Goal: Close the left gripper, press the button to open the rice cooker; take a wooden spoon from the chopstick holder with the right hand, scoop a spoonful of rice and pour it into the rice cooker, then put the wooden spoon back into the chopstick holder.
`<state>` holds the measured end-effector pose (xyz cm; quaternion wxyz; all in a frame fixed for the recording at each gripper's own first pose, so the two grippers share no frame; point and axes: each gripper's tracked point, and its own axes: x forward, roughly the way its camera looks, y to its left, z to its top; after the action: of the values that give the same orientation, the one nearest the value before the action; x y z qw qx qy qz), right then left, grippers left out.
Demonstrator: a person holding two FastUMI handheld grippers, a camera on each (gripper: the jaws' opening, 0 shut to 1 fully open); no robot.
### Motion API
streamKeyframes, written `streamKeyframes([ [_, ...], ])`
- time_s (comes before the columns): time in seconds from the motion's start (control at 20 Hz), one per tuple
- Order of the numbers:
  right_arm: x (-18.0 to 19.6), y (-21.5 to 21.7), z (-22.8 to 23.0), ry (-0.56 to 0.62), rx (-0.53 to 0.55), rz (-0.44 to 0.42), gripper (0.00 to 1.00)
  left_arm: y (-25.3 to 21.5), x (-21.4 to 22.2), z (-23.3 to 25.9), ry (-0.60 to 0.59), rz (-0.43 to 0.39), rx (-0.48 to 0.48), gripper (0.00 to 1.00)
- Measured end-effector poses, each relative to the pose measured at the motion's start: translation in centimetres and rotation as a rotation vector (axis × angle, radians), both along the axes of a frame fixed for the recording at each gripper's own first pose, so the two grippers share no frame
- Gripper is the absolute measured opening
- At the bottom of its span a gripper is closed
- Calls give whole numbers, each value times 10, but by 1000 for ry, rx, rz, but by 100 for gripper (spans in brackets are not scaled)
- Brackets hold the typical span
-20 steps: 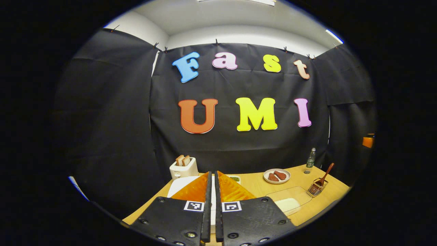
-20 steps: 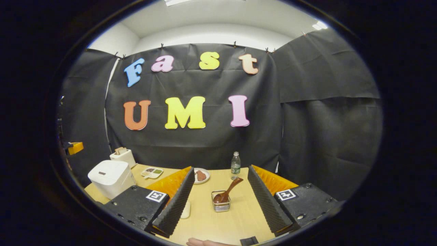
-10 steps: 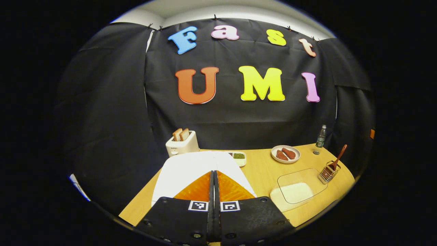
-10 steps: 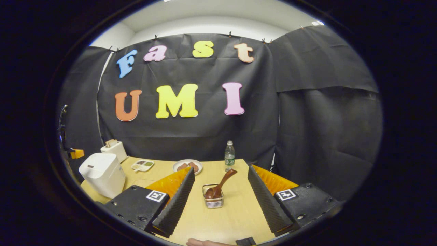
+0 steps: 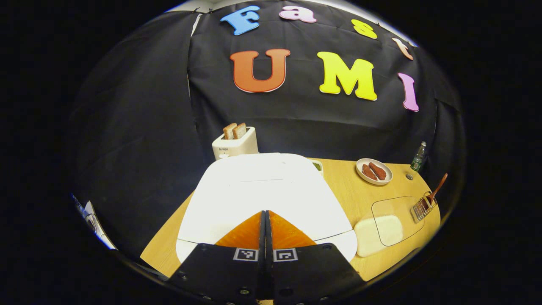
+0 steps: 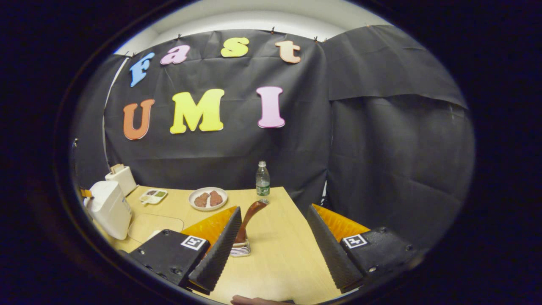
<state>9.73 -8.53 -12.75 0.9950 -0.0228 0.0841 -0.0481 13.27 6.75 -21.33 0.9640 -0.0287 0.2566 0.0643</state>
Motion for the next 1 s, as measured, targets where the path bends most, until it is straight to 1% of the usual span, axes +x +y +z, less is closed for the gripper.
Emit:
streamKeyframes([
  [0.05, 0, -1, -4, 13, 9, 0, 100, -1, 0, -1, -1, -4, -9, 0],
  [0.1, 0, 0, -6, 24, 14, 1, 97, -2, -3, -2, 3, -7, -13, 0],
  [0.15, 1, 1, -7, 29, 19, 5, 96, -1, -4, -3, 6, -11, -10, 0],
  [0.2, 1, 3, -6, 28, 18, 8, 100, -2, -6, -5, 18, -13, -6, 0],
  [0.35, -2, 10, -3, 12, 22, 15, 100, -1, -6, -5, 18, -11, 32, 0],
  [0.4, -3, 13, -3, 17, 28, 22, 100, -1, -6, -11, 41, -7, 36, 0],
  [0.45, -6, 16, -5, 20, 35, 26, 96, -2, -6, -5, 10, -6, 48, 0],
  [0.5, -8, 18, -5, 21, 44, 29, 96, -3, -6, -8, 19, -10, 54, 0],
  [0.55, -9, 21, -7, 24, 46, 35, 100, -4, -6, -8, 11, -16, 66, 0],
  [0.65, -10, 21, -13, 37, 34, 35, 100, -2, -7, -3, -23, -12, 72, 0],
  [0.7, -10, 19, -17, 47, 26, 33, 96, -2, -7, 4, -40, -5, 70, 0],
  [0.75, -9, 20, -20, 52, 22, 36, 96, 0, -8, 12, -61, 3, 69, 0],
  [0.8, -7, 18, -22, 54, 21, 31, 100, 0, -8, 22, -90, 9, 71, 0],
  [0.85, -4, 16, -24, 50, 22, 24, 96, -1, -8, 37, -136, 7, 73, 0],
  [0.9, -1, 14, -25, 49, 24, 18, 96, 0, -9, 50, -169, 16, 86, 9],
  [0.95, 3, 14, -30, 54, 28, 14, 100, 3, -13, 65, -207, 29, 100, 20],
  [1.0, 6, 15, -33, 60, 37, 17, 100, 2, -20, 75, -211, 36, 99, 28],
])
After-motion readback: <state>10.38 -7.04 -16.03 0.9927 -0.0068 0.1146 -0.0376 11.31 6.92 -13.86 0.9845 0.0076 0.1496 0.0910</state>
